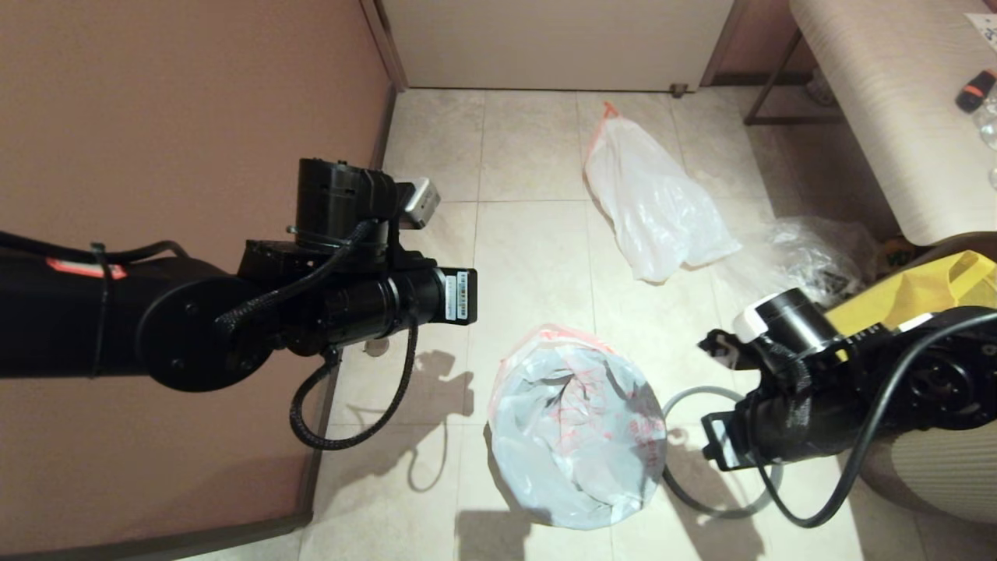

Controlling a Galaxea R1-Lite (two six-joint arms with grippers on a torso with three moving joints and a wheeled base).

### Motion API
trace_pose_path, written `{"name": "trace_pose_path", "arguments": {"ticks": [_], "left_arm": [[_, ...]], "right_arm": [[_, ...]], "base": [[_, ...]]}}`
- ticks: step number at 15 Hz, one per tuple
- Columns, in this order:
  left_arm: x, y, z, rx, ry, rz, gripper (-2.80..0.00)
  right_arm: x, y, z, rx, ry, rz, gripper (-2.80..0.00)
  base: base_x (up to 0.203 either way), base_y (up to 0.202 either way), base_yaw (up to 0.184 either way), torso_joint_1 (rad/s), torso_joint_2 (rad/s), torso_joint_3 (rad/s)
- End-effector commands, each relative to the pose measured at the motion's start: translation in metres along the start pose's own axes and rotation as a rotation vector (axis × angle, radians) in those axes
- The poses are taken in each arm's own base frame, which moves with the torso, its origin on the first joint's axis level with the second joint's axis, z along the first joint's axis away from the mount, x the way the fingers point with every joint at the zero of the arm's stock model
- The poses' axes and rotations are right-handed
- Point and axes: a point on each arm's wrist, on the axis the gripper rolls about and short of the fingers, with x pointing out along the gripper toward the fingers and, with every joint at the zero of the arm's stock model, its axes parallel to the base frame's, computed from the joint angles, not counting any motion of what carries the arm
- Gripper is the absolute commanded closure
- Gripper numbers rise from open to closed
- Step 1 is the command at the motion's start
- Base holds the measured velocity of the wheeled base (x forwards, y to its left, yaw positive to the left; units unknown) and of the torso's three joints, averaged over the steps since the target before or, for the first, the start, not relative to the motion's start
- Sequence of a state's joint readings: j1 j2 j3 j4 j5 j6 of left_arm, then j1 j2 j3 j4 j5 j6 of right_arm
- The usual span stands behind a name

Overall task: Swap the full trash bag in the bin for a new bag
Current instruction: Place the trash can ring on the trash can

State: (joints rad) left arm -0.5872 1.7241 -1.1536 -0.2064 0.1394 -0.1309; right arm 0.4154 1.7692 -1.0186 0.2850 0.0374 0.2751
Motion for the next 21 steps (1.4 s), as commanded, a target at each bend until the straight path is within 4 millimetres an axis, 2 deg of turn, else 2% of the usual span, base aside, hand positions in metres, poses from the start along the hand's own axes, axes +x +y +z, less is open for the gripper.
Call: {"name": "trace_pose_path", "arguments": {"ticks": [1,2,3,6,8,10,12,16,18,19,21], "left_arm": [[-0.008,0.002,0.006,-0.004,-0.026,0.001,0.0],[-0.01,0.001,0.007,-0.004,-0.031,-0.001,0.0],[-0.014,0.0,0.007,-0.003,-0.04,-0.009,0.0],[-0.008,0.0,0.003,0.001,-0.023,-0.006,0.0],[-0.005,0.0,0.001,0.001,-0.015,-0.004,0.0],[-0.009,0.0,0.002,-0.004,-0.019,-0.045,0.0],[-0.004,-0.001,-0.003,-0.001,0.008,-0.082,0.0],[0.011,-0.002,-0.014,0.009,0.057,-0.079,0.0],[0.014,-0.002,-0.016,0.009,0.063,-0.078,0.0],[0.019,-0.003,-0.02,0.011,0.076,-0.077,0.0],[0.025,-0.004,-0.025,0.014,0.092,-0.078,0.0]], "right_arm": [[-0.014,-0.031,0.003,0.096,-0.043,-0.049,0.0],[-0.007,-0.05,0.005,0.148,-0.029,-0.087,0.0],[0.008,-0.069,0.008,0.183,-0.002,-0.122,0.0],[0.066,-0.126,0.012,0.205,0.048,-0.194,0.0],[0.102,-0.155,0.011,0.183,0.051,-0.221,0.0],[0.132,-0.196,0.005,0.165,0.021,-0.239,0.0],[0.153,-0.237,-0.005,0.129,0.012,-0.272,0.0],[0.183,-0.282,-0.014,0.086,0.032,-0.305,0.0],[0.195,-0.291,-0.019,0.072,0.048,-0.3,0.0],[0.201,-0.293,-0.021,0.065,0.051,-0.296,-2.8],[0.218,-0.3,-0.02,0.063,0.045,-0.298,-2.8]], "base": [[0.0,0.0,0.0,0.0,0.0,0.0],[0.0,0.0,0.0,0.0,0.0,0.0],[0.0,0.0,0.0,0.0,0.0,0.0],[0.0,0.0,0.0,0.0,0.0,0.0],[0.0,0.0,0.0,0.0,0.0,0.0],[0.0,0.0,0.0,0.0,0.0,0.0],[0.0,0.0,0.0,0.0,0.0,0.0],[0.0,0.0,0.0,0.0,0.0,0.0],[0.0,0.0,0.0,0.0,0.0,0.0],[0.0,0.0,0.0,0.0,0.0,0.0],[0.0,0.0,0.0,0.0,0.0,0.0]]}}
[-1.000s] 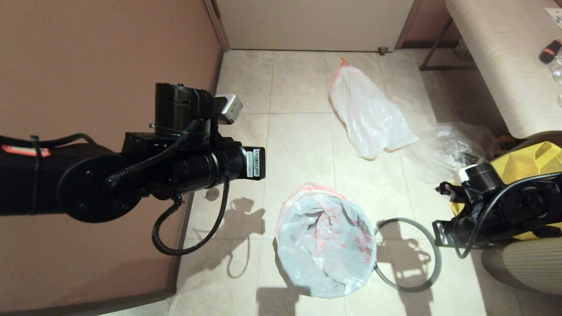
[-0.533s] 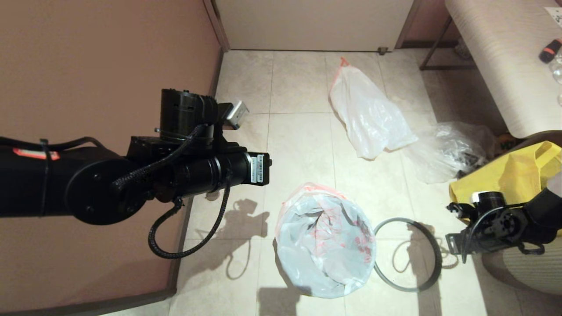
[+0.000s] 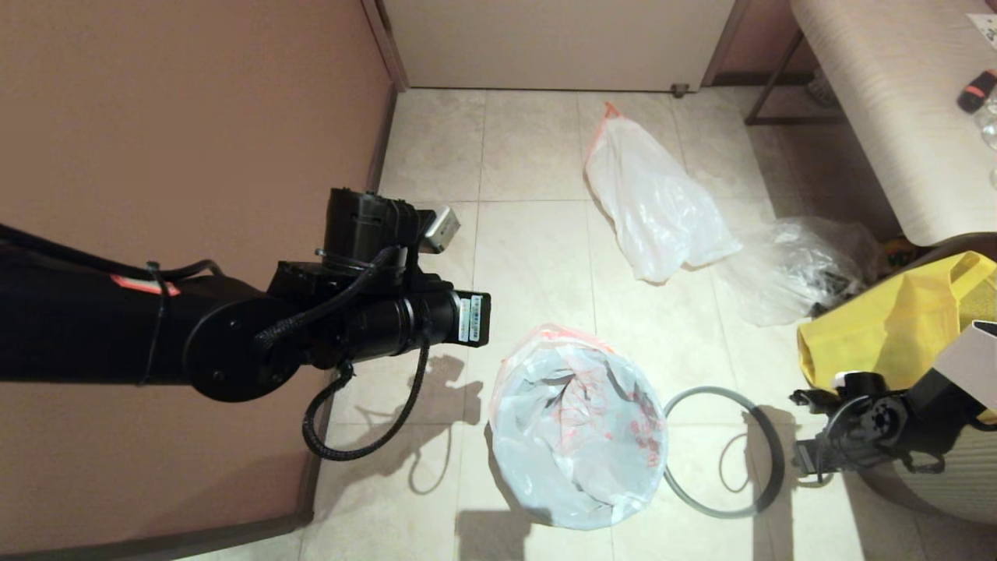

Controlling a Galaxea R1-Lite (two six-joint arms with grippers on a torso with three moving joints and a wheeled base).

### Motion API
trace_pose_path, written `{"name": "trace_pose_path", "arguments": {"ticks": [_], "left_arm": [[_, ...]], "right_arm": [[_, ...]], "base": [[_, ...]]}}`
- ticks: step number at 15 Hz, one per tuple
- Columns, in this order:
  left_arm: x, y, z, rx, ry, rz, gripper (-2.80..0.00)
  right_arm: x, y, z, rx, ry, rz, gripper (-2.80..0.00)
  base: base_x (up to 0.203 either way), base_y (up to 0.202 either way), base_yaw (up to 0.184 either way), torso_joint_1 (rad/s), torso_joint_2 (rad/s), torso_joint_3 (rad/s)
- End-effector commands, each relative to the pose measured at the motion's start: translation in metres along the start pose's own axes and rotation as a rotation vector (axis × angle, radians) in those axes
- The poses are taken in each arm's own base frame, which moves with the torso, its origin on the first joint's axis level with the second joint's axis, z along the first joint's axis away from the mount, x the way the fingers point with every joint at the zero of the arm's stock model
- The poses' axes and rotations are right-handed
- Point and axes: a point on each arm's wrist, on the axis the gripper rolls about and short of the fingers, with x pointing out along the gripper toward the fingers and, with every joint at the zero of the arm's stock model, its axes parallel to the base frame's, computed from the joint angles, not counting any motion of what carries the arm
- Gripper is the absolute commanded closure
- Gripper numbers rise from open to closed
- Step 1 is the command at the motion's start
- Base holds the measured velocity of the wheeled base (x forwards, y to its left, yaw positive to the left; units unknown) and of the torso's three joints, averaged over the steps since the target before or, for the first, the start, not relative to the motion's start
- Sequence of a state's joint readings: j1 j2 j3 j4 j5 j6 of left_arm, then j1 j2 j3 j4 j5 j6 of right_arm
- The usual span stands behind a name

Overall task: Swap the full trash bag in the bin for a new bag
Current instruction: Place the trash can ring on the trash can

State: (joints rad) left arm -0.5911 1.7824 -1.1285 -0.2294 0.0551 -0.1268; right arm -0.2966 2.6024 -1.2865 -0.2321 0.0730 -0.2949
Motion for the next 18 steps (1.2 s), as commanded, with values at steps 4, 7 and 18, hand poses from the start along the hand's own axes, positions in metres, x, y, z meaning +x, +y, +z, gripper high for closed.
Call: {"name": "trace_pose_path", "arguments": {"ticks": [4,7,18], "left_arm": [[0.02,-0.001,-0.011,0.001,0.009,0.002,0.0],[0.026,-0.001,-0.013,0.002,0.014,0.015,0.0],[0.026,-0.001,-0.012,0.011,-0.015,0.015,0.0]], "right_arm": [[0.055,-0.004,0.003,-0.005,-0.021,-0.006,-2.8],[0.08,-0.006,0.003,-0.006,-0.032,-0.014,-2.8],[0.111,-0.008,-0.004,-0.044,0.045,-0.019,0.0]], "base": [[0.0,0.0,0.0,0.0,0.0,0.0],[0.0,0.0,0.0,0.0,0.0,0.0],[0.0,0.0,0.0,0.0,0.0,0.0]]}}
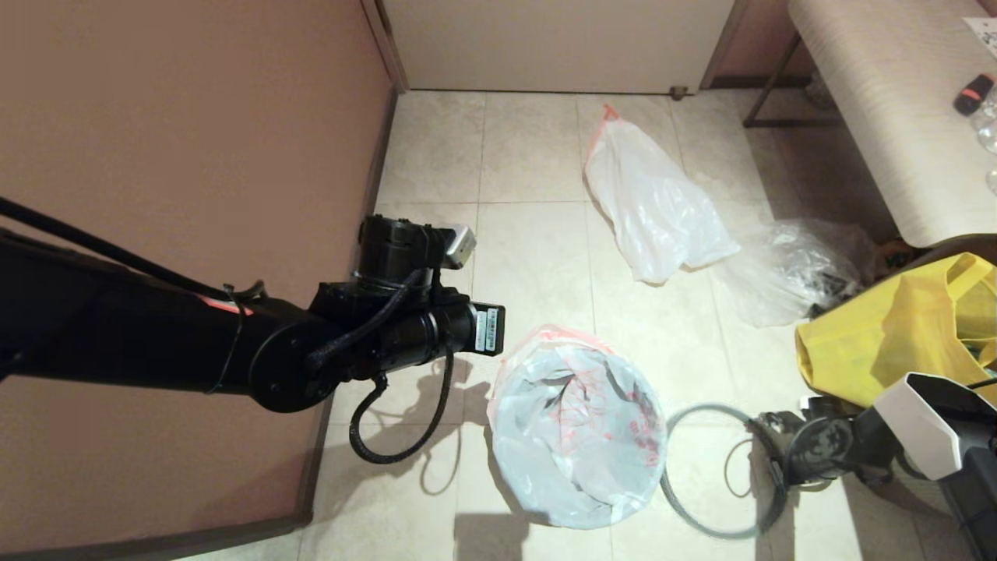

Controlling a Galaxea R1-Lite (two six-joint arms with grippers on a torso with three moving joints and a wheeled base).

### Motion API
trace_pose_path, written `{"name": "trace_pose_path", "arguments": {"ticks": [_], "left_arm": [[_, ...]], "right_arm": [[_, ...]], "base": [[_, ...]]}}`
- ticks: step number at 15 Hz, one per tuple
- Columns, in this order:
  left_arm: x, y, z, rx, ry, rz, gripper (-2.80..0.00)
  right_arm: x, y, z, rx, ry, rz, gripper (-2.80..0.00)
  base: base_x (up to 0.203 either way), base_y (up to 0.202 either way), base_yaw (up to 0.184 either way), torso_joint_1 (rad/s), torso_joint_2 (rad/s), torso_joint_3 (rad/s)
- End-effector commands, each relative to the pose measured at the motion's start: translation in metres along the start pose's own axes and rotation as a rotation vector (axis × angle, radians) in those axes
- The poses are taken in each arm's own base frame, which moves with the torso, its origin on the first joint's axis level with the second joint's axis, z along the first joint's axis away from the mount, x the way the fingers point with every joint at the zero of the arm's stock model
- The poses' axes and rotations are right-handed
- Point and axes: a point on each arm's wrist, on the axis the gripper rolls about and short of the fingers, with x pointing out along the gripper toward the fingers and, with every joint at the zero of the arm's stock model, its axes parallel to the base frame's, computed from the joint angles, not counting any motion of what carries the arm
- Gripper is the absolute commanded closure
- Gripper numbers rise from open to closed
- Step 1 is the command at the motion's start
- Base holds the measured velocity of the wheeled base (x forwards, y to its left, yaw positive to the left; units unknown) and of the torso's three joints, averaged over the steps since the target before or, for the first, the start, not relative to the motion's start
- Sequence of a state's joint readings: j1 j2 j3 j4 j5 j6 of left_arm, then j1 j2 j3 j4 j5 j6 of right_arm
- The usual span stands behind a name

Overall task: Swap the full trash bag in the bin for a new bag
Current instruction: Place the trash can ring on the trash can

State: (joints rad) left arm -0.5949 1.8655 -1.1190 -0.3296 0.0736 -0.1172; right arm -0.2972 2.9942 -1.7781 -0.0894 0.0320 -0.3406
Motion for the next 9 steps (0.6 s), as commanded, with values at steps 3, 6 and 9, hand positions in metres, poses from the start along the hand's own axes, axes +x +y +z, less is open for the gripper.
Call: {"name": "trace_pose_path", "arguments": {"ticks": [3,6,9], "left_arm": [[-0.008,-0.013,0.005,0.005,-0.013,-0.031,0.0],[-0.021,-0.014,0.012,0.004,-0.045,-0.037,0.0],[-0.04,-0.018,0.02,0.008,-0.086,-0.055,0.0]], "right_arm": [[-0.036,-0.009,0.023,-0.002,0.0,-0.074,0.0],[-0.081,-0.008,0.027,-0.001,0.032,-0.072,0.0],[-0.136,0.006,0.032,0.011,0.0,-0.069,0.0]], "base": [[0.0,0.0,0.0,0.0,0.0,0.0],[0.0,0.0,0.0,0.0,0.0,0.0],[0.0,0.0,0.0,0.0,0.0,0.0]]}}
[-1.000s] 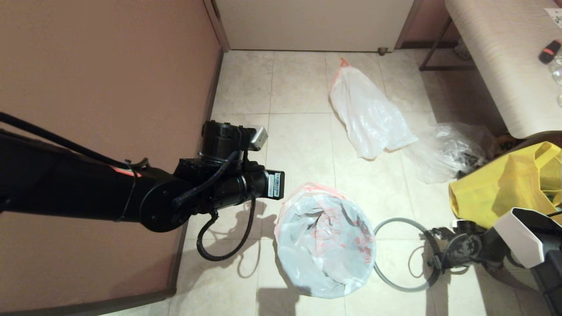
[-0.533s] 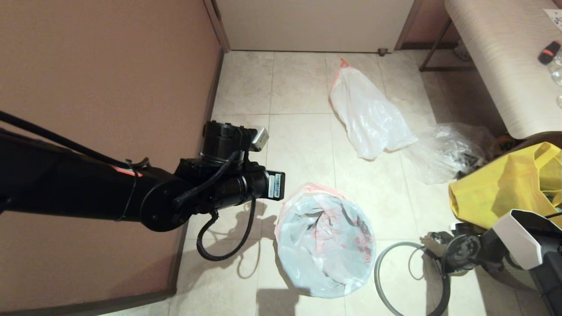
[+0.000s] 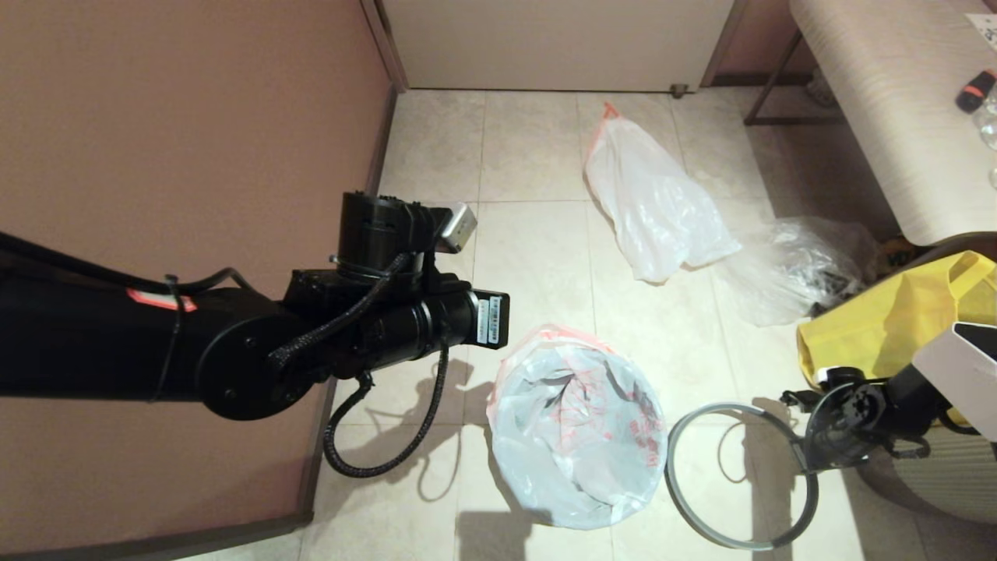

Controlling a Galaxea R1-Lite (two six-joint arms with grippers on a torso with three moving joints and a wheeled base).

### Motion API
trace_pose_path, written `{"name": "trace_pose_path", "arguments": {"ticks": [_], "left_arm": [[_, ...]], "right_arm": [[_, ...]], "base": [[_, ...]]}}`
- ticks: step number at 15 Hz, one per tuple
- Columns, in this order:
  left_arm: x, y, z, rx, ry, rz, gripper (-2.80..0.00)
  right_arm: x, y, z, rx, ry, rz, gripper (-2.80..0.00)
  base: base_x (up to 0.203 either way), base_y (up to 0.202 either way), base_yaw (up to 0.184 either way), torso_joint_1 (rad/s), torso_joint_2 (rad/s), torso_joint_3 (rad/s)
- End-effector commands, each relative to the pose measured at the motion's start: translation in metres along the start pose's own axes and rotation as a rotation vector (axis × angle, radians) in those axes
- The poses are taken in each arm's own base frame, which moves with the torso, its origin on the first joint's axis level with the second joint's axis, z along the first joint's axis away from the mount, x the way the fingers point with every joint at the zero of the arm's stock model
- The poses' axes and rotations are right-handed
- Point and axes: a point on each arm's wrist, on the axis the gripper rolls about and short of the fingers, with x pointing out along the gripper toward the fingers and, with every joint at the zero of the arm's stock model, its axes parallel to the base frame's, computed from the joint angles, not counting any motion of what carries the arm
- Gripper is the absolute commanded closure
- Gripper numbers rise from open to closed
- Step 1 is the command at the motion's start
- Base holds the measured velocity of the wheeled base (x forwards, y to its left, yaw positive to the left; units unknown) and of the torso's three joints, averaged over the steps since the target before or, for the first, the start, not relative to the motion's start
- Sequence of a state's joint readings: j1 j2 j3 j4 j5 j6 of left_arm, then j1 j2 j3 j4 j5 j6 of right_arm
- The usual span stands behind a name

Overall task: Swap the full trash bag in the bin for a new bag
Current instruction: Place the trash can ring on the trash can

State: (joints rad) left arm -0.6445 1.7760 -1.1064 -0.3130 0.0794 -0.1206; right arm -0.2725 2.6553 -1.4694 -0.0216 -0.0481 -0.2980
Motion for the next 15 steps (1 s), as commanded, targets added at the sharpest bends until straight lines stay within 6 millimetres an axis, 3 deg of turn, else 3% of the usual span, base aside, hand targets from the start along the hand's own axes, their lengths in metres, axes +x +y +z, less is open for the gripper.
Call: {"name": "trace_pose_path", "arguments": {"ticks": [1,5,10,15], "left_arm": [[-0.017,-0.002,0.01,0.0,-0.04,-0.011,0.0],[-0.036,-0.005,0.014,0.007,-0.03,-0.024,0.0],[-0.068,-0.001,0.03,-0.001,-0.114,-0.022,0.0],[-0.116,0.001,0.044,0.001,-0.15,-0.028,0.0]], "right_arm": [[-0.058,0.001,0.016,0.01,-0.089,-0.019,0.0],[-0.15,0.015,0.022,0.049,-0.192,-0.135,0.0],[-0.255,0.055,0.028,0.03,-0.375,-0.382,0.0],[-0.362,0.08,0.002,-0.018,-0.514,-0.366,0.0]], "base": [[0.0,0.0,0.0,0.0,0.0,0.0],[0.0,0.0,0.0,0.0,0.0,0.0],[0.0,0.0,0.0,0.0,0.0,0.0],[0.0,0.0,0.0,0.0,0.0,0.0]]}}
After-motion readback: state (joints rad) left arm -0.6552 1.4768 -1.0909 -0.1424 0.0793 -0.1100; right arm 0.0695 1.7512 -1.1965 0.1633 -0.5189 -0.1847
